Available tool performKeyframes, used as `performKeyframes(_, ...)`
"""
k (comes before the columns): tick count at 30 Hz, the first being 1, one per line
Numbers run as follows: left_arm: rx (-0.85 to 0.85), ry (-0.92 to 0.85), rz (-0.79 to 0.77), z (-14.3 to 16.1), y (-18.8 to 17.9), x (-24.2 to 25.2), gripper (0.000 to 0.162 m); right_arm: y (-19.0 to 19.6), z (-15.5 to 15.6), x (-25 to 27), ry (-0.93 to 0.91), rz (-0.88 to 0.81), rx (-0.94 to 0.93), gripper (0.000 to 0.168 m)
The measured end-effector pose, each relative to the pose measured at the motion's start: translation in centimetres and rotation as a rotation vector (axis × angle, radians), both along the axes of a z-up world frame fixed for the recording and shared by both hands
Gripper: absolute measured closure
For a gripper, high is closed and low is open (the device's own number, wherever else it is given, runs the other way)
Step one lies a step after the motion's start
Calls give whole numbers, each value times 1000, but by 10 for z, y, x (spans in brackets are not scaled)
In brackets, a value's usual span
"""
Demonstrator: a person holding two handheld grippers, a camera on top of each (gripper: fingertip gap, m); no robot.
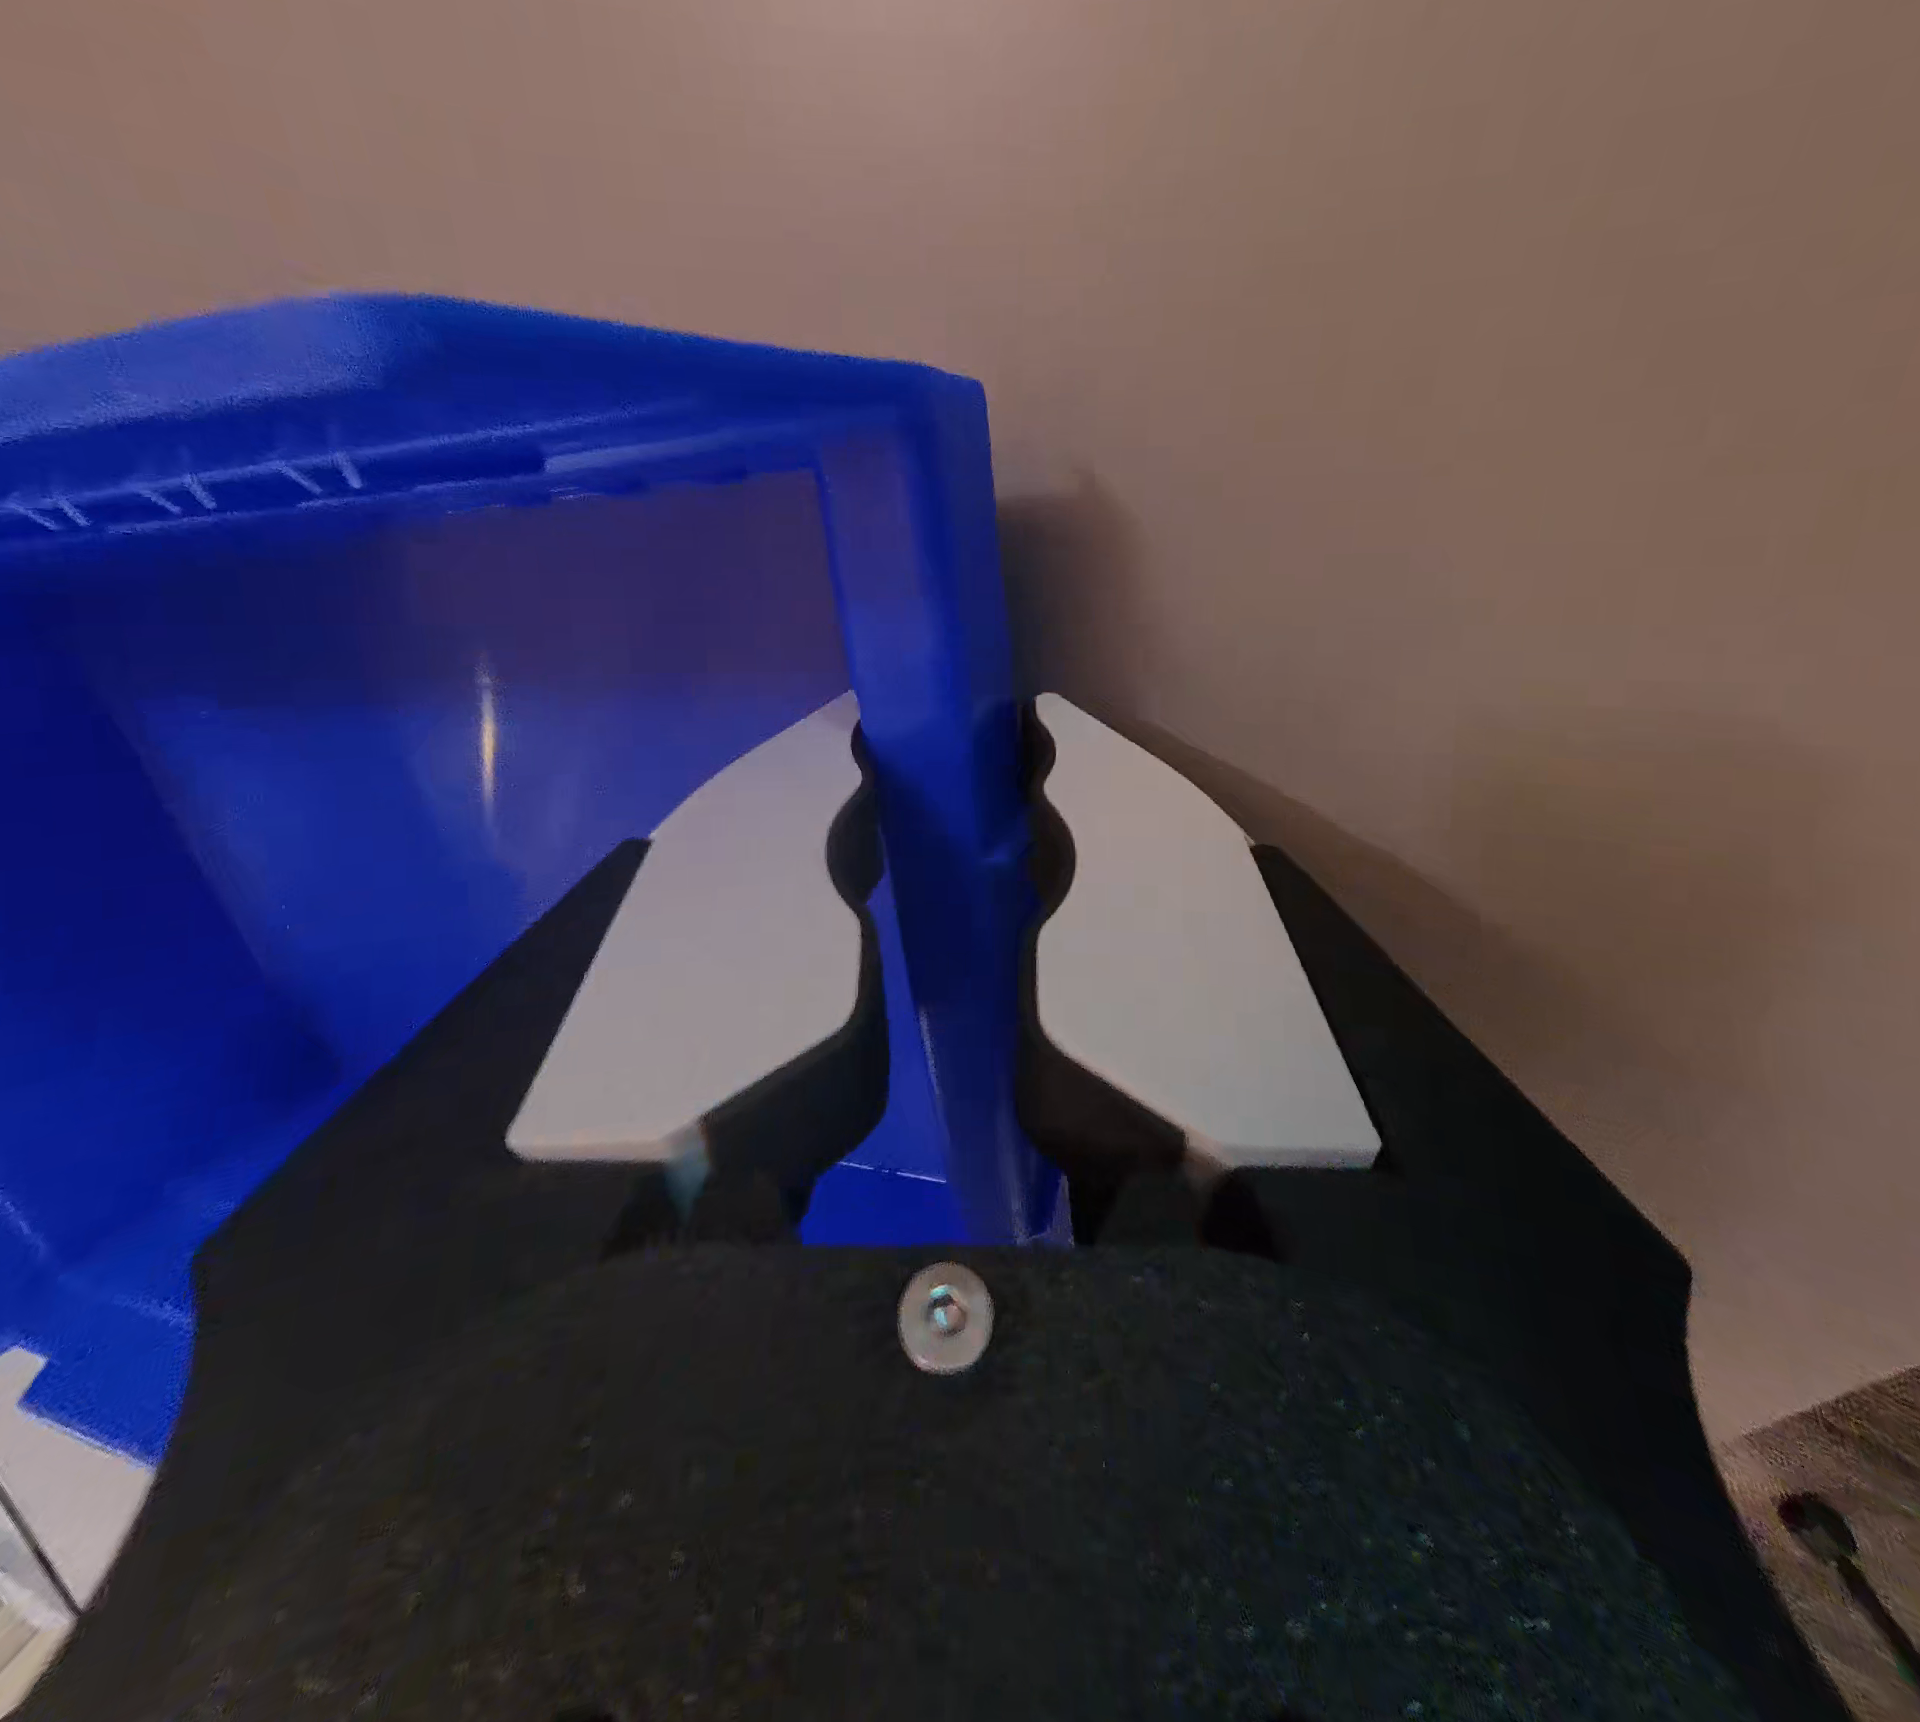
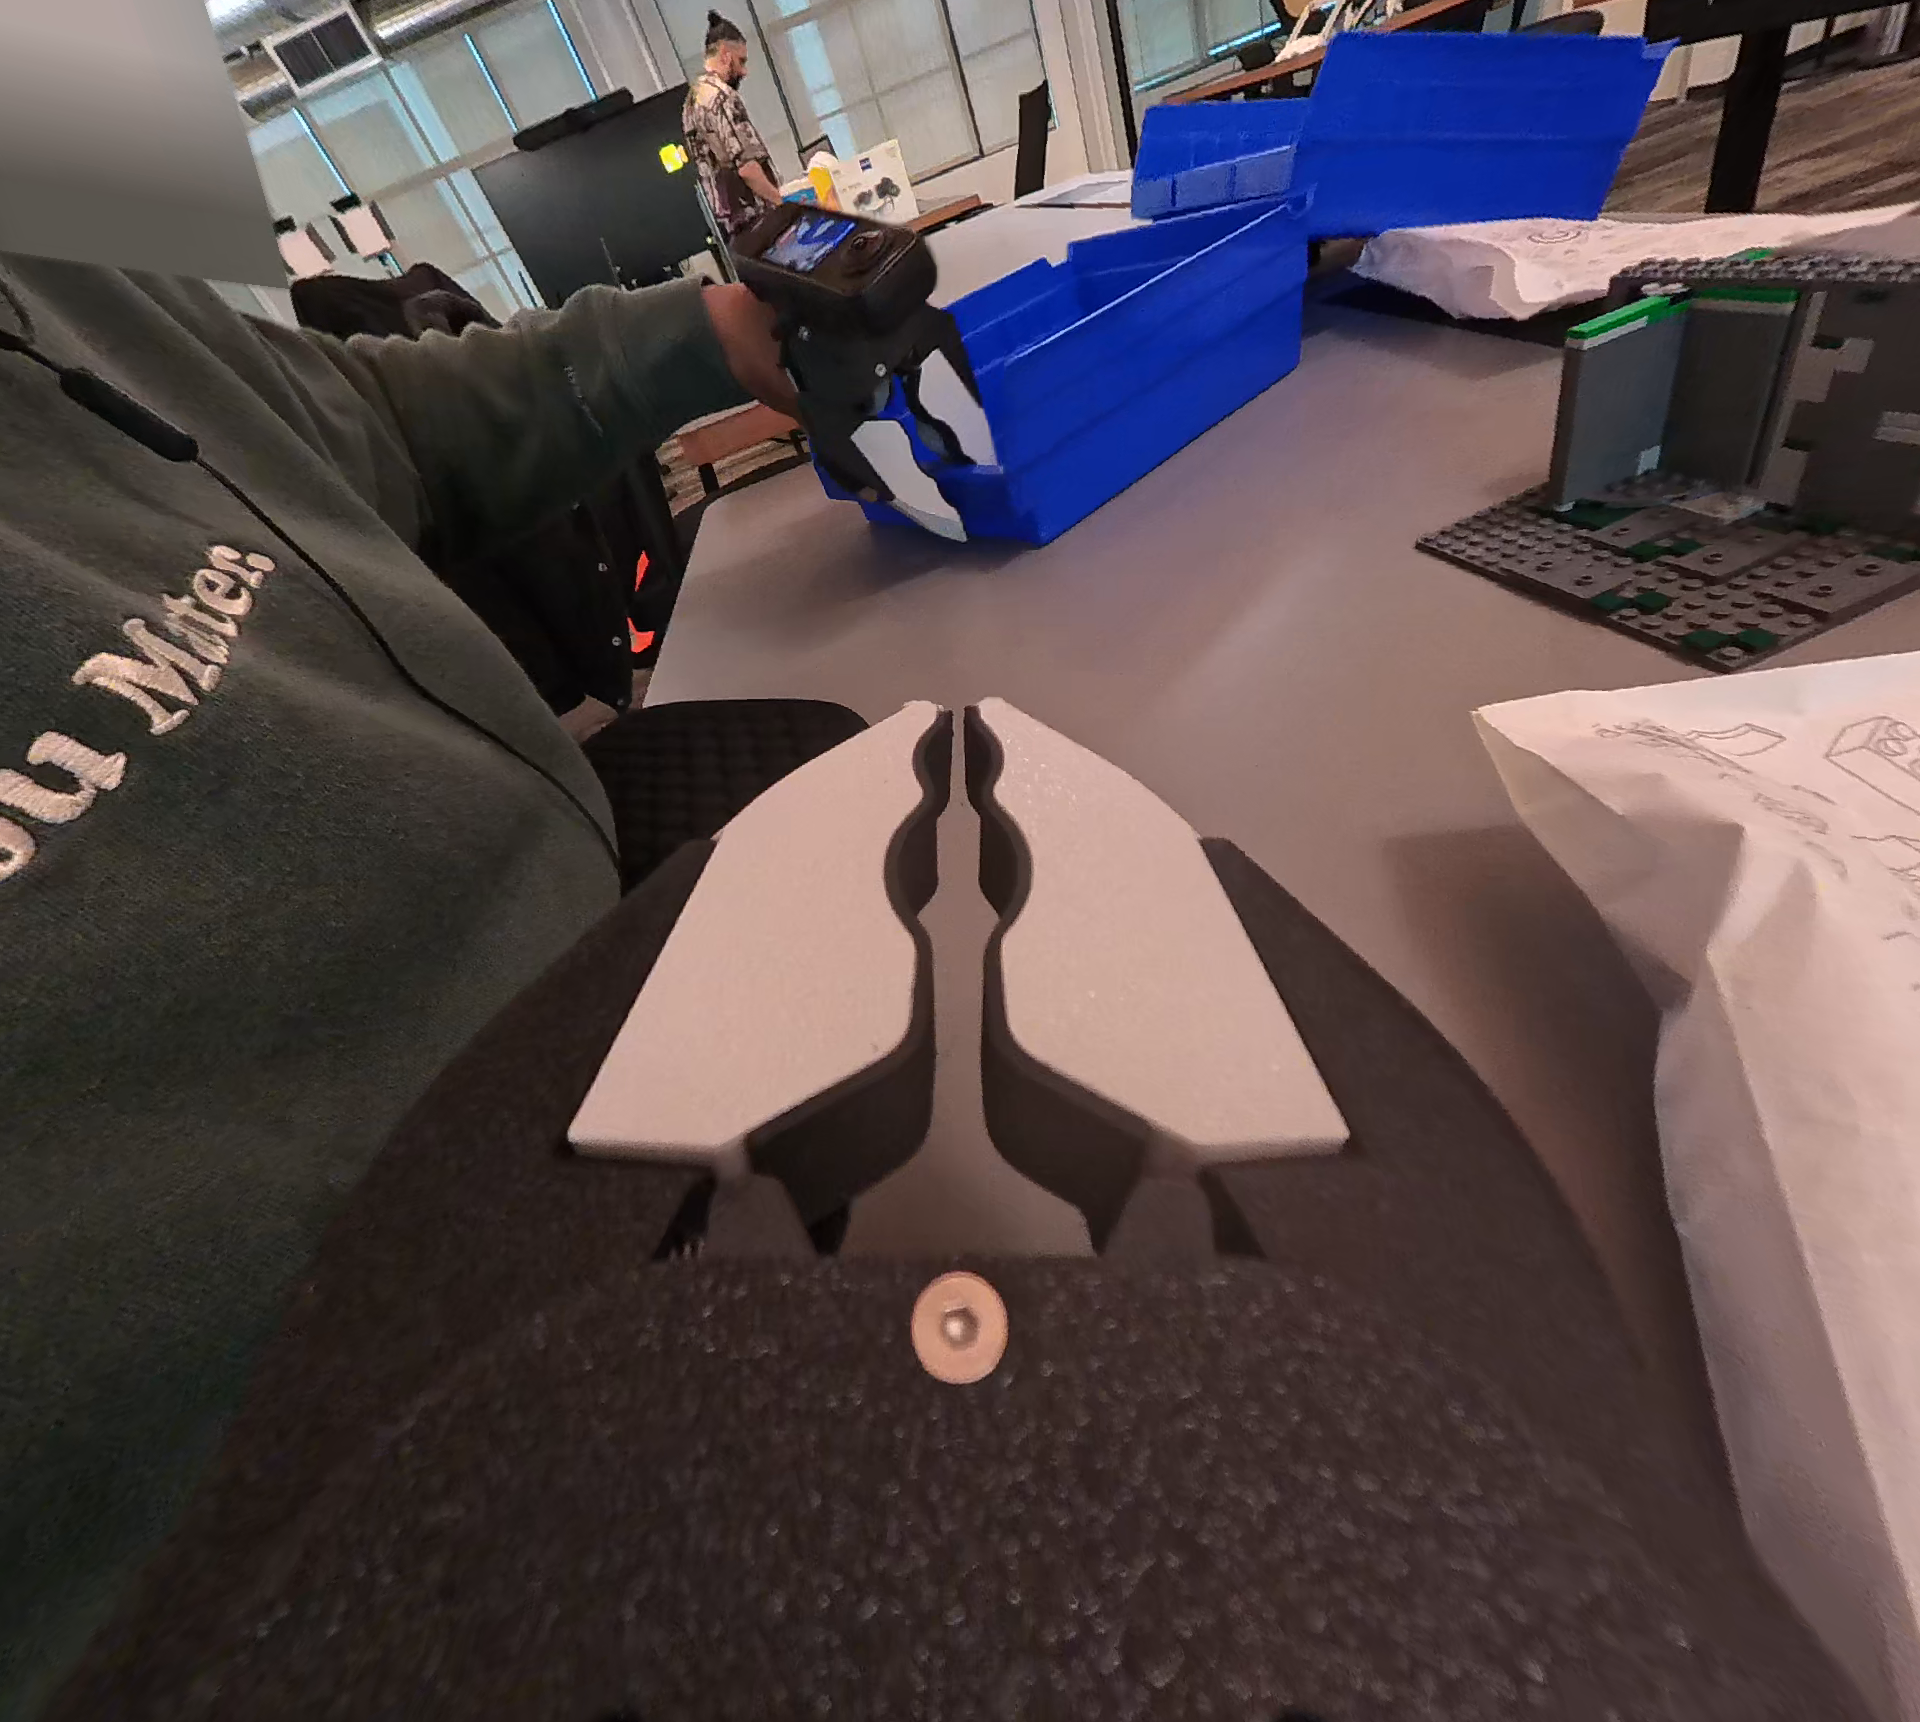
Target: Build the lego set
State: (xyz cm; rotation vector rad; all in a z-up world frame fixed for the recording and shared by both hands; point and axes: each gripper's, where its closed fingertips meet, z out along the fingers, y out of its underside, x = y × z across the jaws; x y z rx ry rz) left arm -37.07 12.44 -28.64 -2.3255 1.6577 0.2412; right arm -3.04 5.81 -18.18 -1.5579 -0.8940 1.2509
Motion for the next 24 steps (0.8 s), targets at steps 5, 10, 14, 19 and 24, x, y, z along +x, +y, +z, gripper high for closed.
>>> performKeyframes(5, -27, 51, -27, 0, -28, -25, 139, 0, 2, 1, 15, 0, -3, 167)
performKeyframes(10, -40, 42, -19, 0, -54, -41, 139, -3, 1, -3, 8, 18, -4, 166)
performKeyframes(14, -22, 32, -3, 0, -57, -40, 139, -4, 0, -4, 5, 23, -3, 166)
performKeyframes(19, 19, 22, 24, 1, -51, -22, 139, -4, 2, -4, 5, 16, 4, 167)
performKeyframes(24, 78, -15, 123, 1, -30, 11, 138, -5, 0, -5, -1, 22, 3, 166)
